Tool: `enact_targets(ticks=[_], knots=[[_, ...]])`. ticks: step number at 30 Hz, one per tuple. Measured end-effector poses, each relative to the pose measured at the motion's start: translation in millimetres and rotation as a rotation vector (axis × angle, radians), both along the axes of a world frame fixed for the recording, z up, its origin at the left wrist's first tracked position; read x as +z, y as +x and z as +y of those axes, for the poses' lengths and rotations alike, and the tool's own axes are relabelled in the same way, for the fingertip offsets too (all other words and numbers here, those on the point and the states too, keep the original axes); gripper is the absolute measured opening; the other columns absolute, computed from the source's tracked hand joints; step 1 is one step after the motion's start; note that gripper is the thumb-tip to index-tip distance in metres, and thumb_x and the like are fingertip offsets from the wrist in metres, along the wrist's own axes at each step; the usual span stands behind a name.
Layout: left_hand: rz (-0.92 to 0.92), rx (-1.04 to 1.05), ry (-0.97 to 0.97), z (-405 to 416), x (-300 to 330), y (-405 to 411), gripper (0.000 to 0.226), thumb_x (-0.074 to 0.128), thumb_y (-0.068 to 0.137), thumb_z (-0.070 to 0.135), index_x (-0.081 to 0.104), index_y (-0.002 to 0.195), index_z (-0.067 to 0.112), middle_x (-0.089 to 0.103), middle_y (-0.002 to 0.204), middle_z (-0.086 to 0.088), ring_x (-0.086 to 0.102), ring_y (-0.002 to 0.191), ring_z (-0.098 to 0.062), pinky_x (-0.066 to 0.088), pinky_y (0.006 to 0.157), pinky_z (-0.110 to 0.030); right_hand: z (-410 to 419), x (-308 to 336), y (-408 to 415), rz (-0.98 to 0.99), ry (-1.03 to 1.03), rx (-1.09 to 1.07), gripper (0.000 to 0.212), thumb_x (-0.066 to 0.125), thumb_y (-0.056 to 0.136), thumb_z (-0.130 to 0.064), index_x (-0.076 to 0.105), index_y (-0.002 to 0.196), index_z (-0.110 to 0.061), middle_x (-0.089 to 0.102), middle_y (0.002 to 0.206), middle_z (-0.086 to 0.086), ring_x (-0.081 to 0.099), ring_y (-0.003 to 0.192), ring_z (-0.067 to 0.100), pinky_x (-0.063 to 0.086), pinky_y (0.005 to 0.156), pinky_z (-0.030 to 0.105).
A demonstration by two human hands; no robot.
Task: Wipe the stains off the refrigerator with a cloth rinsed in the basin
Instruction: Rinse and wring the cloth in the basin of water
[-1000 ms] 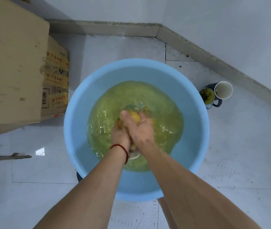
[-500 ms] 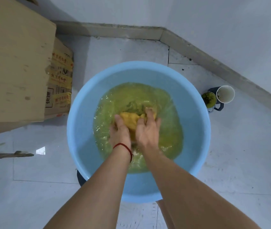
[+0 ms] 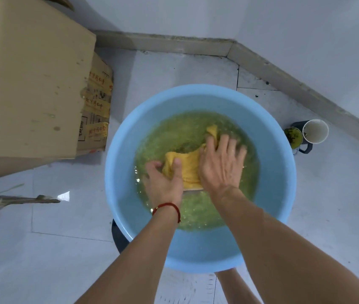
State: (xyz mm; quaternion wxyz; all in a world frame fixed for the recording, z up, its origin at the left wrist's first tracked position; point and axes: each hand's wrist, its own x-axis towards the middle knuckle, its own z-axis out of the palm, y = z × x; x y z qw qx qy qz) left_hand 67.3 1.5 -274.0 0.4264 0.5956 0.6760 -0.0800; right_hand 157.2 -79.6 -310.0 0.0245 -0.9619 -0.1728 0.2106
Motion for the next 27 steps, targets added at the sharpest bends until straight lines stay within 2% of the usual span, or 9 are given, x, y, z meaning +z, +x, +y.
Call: enact_targets(ticks=[3,5,8,10,13,18,21,23,27], knots=[[0.222,0.122,-0.162,-1.6,-6.9,8.0,0.058,0.027,0.098,0.070,0.036,0.149,0.042,0.027,0.155,-0.016,0.027,0.143,-0.039,0.031,0.109,-0.057,-6.9,-7.8,-16.6,0.001,0.021,-0.214,0.044,0.040,0.106,-0.036,0.048,0.142,-0.012,0.047,0.136,0.022,0.047,0.124,0.043,0.039,0.105,0.056],[0.224,0.175,-0.247,-3.6,-12.9,15.7,0.062,0.021,0.097,0.072,0.032,0.152,0.045,0.024,0.159,-0.019,0.028,0.144,-0.043,0.025,0.115,-0.060,3.3,-4.5,-30.5,0.166,0.260,-0.481,0.043,0.039,0.106,-0.030,0.048,0.145,-0.015,0.045,0.135,0.020,0.050,0.114,0.040,0.042,0.100,0.050],[0.045,0.335,-0.400,-3.3,-25.0,22.1,0.074,0.028,0.093,0.077,0.044,0.149,0.032,0.052,0.148,-0.016,0.053,0.130,-0.040,0.038,0.114,-0.054,28.3,11.4,-44.4,0.585,0.594,-0.988,0.042,0.046,0.104,-0.033,0.051,0.145,-0.028,0.048,0.147,0.013,0.053,0.121,0.033,0.042,0.111,0.045],[-0.029,0.375,-0.508,-1.7,-33.0,17.7,0.073,0.038,0.089,0.076,0.066,0.122,0.017,0.071,0.119,-0.011,0.067,0.105,-0.035,0.052,0.101,-0.050,37.2,25.1,-49.1,0.741,0.647,-1.121,0.046,0.053,0.098,-0.048,0.058,0.139,-0.029,0.058,0.142,0.012,0.058,0.123,0.033,0.047,0.111,0.048],[-0.079,0.276,-0.459,0.0,-30.9,13.4,0.052,0.043,0.104,0.049,0.063,0.076,0.011,0.066,0.076,-0.010,0.062,0.077,-0.029,0.054,0.075,-0.039,36.7,38.1,-45.3,0.618,0.561,-0.851,0.060,0.061,0.091,-0.064,0.064,0.130,-0.018,0.067,0.114,0.008,0.063,0.107,0.028,0.052,0.103,0.041],[0.060,-0.137,-0.277,6.3,18.6,22.4,0.055,0.037,0.106,0.052,0.053,0.070,0.013,0.062,0.075,-0.006,0.060,0.075,-0.026,0.046,0.076,-0.033,21.2,43.7,-22.2,0.478,0.270,-0.336,0.053,0.035,0.108,-0.058,0.063,0.095,-0.015,0.063,0.081,0.008,0.065,0.084,0.032,0.053,0.085,0.037],[-0.090,-0.014,-0.320,-1.0,47.6,30.1,0.034,0.069,0.085,0.050,0.065,0.090,0.017,0.070,0.088,-0.004,0.068,0.087,-0.026,0.056,0.081,-0.037,4.1,41.3,-3.9,0.415,0.155,-0.328,0.059,0.030,0.108,-0.056,0.066,0.118,-0.010,0.068,0.110,0.023,0.064,0.108,0.042,0.047,0.091,0.045],[-0.183,0.112,-0.369,-8.2,64.6,30.5,0.039,0.079,0.067,0.036,0.065,0.101,0.023,0.074,0.096,-0.002,0.072,0.090,-0.026,0.060,0.084,-0.044,-11.0,37.3,7.8,0.516,0.121,-0.321,0.057,0.035,0.106,-0.060,0.058,0.133,-0.015,0.059,0.132,0.024,0.057,0.122,0.045,0.044,0.102,0.048],[-0.351,-0.160,-0.379,-9.4,114.6,26.1,0.029,0.081,0.080,0.020,0.058,0.098,0.020,0.070,0.089,-0.005,0.065,0.076,-0.018,0.054,0.058,-0.033,-53.5,65.5,22.4,0.640,0.251,-0.189,0.041,0.045,0.106,-0.052,0.054,0.142,-0.035,0.041,0.153,0.012,0.031,0.146,0.036,0.027,0.123,0.046]])
